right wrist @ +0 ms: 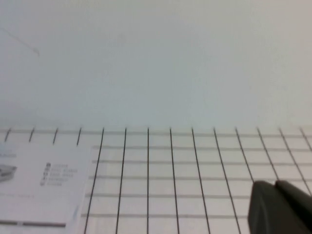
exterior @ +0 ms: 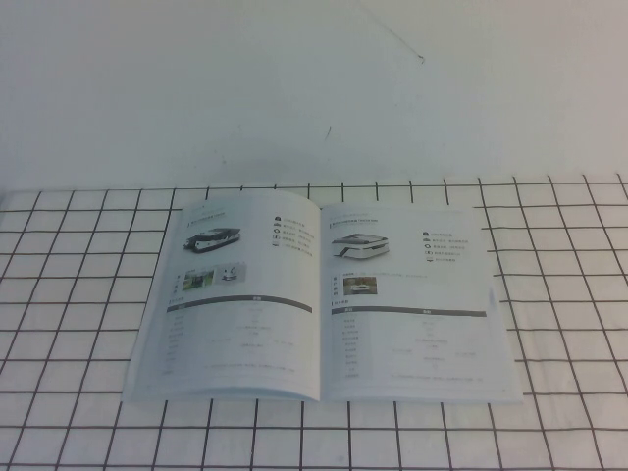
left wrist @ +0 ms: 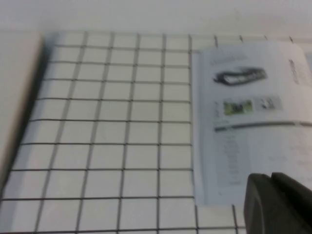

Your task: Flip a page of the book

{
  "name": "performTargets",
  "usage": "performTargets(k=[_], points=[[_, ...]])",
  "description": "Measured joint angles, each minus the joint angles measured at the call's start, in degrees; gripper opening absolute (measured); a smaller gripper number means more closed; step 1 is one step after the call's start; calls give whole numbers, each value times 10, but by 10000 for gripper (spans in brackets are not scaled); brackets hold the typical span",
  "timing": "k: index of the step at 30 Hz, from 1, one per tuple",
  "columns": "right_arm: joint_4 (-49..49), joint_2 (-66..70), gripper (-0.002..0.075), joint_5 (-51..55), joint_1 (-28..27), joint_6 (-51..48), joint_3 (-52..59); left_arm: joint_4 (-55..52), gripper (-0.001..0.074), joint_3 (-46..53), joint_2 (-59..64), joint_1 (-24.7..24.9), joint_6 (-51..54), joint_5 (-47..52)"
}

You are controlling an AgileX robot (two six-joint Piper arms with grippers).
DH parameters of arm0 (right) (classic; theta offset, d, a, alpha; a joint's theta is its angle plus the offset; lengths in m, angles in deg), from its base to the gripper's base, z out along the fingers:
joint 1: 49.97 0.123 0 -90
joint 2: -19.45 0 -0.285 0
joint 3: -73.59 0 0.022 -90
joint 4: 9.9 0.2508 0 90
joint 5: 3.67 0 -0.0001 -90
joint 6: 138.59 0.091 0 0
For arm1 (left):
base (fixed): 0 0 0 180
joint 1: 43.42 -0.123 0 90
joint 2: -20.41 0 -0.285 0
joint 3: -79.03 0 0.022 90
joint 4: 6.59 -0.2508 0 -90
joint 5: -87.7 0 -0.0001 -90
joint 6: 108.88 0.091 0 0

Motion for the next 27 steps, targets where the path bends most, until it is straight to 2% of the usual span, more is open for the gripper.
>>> performTargets(k=[3, 5, 15, 21, 27], points=[[28, 14, -2, 44, 0, -15, 0, 130, -4, 0, 39, 0, 139, 13], [64, 21, -2, 69, 0, -26, 0, 210, -4, -1, 54, 0, 196, 2], [219, 155, -2, 163, 0, -179, -1, 534, -4, -2, 125, 0, 299, -141], [369, 221, -2, 168, 0, -304, -1, 637, -3, -25, 222, 0, 500, -71], [441, 290, -2, 174, 0, -371, -1, 646, -3, -95, 348, 0, 559, -10]])
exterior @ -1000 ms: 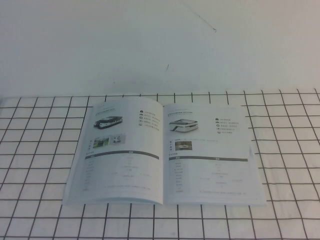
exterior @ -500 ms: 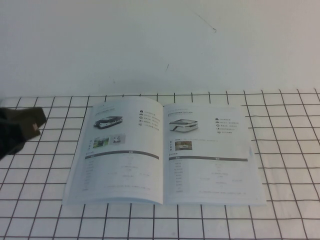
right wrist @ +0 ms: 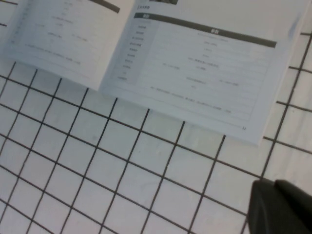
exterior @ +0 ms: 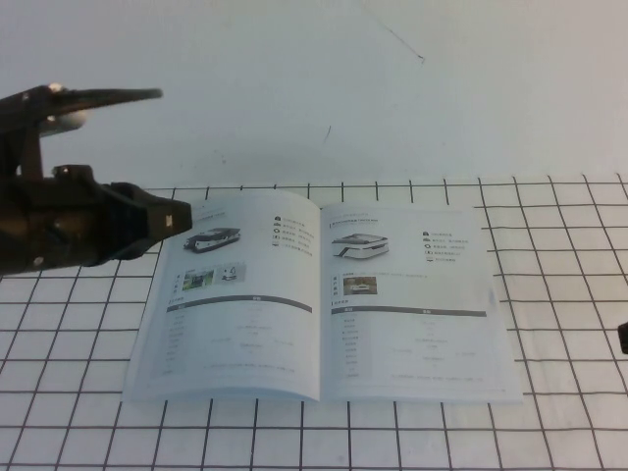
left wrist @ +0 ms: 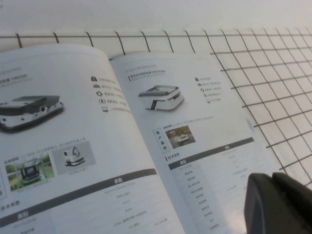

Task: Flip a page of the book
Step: Open the closed book

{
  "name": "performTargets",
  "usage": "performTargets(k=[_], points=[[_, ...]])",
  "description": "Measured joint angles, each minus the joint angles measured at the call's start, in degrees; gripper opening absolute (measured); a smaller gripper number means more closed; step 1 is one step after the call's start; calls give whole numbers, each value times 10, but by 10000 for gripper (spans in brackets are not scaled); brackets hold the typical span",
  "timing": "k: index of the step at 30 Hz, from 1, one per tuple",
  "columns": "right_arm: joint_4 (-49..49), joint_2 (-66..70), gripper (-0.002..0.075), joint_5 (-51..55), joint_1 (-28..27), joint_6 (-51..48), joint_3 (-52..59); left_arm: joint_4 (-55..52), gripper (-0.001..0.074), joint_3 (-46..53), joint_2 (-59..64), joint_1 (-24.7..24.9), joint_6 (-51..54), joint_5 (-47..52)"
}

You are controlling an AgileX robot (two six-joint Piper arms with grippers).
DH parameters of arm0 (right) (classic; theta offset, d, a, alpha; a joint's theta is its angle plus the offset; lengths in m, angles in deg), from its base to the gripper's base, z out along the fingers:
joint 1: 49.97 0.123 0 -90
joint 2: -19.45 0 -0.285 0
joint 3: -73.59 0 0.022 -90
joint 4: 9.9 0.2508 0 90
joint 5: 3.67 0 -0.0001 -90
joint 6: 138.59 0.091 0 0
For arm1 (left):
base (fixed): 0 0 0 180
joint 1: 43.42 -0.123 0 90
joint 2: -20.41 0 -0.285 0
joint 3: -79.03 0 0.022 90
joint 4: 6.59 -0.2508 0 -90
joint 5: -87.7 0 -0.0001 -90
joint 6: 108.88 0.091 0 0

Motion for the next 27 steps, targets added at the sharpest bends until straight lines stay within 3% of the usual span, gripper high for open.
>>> performTargets(k=[5, 9, 13, 19, 27], points=[[50, 41, 20, -25, 5, -50, 0, -37, -3, -62, 96, 38, 6, 17], [70, 62, 100, -64, 28, -67, 0, -101, -3, -105, 155, 108, -18, -1], [81, 87, 191, -92, 47, -67, 0, -228, -3, -145, 214, 158, -120, -9], [121, 141, 319, -129, 53, -90, -1, -319, -3, -180, 283, 172, -212, -20], [264, 231, 349, -144, 53, -243, -9, -319, -3, -206, 366, 179, -212, -43]])
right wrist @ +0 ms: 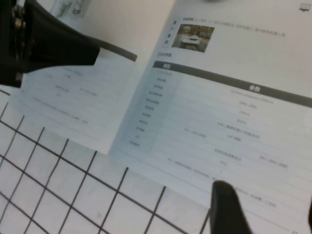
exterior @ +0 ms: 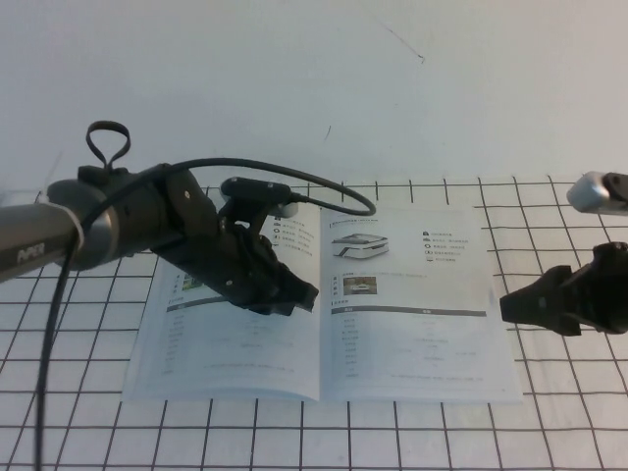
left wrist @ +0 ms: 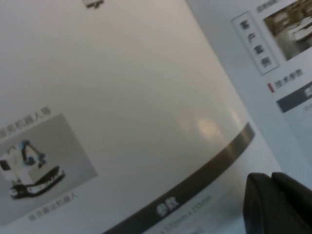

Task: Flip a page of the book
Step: Open the closed book

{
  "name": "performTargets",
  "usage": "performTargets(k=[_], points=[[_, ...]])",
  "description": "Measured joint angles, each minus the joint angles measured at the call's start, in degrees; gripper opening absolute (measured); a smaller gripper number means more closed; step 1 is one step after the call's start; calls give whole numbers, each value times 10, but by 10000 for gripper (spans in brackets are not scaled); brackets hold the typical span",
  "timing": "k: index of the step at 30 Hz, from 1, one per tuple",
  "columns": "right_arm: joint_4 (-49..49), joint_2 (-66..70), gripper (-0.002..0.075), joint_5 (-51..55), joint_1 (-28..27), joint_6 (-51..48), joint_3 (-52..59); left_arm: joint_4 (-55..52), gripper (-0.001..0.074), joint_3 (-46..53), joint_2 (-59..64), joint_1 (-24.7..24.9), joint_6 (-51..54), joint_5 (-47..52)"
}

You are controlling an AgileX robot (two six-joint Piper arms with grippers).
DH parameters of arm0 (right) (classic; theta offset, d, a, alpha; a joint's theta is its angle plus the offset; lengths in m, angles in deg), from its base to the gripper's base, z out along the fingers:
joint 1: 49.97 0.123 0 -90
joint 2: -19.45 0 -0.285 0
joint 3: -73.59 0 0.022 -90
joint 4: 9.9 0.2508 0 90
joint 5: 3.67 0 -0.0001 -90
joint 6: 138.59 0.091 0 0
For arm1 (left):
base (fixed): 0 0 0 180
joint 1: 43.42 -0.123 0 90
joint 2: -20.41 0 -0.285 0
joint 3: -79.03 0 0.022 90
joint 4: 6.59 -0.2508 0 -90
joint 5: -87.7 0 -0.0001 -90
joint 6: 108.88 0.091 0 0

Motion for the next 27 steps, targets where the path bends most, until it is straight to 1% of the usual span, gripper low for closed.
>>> performTargets(k=[4, 7, 16, 27], points=[[17, 42, 351, -9, 0, -19, -5, -18, -3, -2, 36, -1, -2, -6], [39, 64, 353, -19, 0, -55, -9, -22, -3, -3, 55, -1, -4, -12], [113, 129, 371, -35, 0, -131, -32, -22, -3, -7, 61, -1, -4, -11], [123, 203, 374, -53, 0, -145, -77, -22, -3, -8, 61, -1, -6, -11]])
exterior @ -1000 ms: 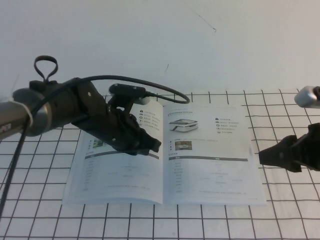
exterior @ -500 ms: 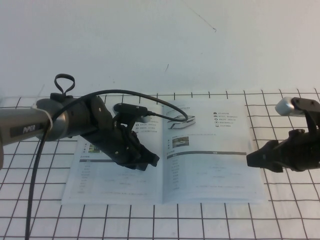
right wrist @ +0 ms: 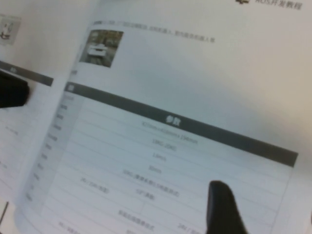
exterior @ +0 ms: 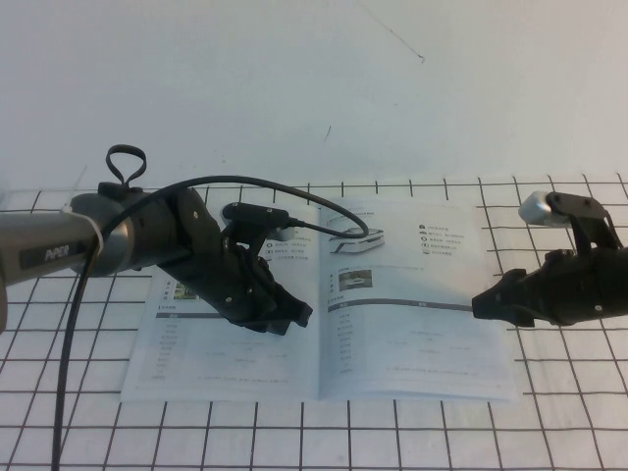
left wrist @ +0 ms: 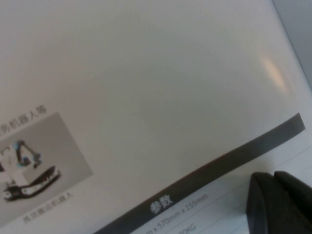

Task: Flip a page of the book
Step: Open the closed book

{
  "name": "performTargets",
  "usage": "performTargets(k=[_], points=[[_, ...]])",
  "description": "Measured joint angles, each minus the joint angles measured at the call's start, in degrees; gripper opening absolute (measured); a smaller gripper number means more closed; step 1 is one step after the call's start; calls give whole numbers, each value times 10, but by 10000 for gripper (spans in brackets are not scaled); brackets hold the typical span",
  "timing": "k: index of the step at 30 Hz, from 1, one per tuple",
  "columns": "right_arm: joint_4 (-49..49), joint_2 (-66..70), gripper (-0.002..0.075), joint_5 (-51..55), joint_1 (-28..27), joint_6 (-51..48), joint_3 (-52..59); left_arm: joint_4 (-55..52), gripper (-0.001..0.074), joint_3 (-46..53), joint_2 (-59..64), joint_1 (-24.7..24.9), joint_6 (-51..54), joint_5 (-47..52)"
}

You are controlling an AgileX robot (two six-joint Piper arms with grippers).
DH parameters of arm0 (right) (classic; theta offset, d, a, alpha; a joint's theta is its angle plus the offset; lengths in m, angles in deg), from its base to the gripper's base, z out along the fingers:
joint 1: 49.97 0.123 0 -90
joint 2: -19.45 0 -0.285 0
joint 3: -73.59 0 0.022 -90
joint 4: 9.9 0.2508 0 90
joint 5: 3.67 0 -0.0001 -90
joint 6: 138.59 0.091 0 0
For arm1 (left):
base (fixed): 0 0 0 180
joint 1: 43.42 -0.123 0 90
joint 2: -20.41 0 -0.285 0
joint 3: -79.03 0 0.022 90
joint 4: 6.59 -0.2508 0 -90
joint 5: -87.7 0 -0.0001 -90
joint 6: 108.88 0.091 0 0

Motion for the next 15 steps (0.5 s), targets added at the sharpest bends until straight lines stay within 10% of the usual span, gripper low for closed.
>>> performTargets(k=[15], points=[[28, 43, 375, -10, 0, -36, -6, 0, -4, 0, 0, 0, 0, 0]])
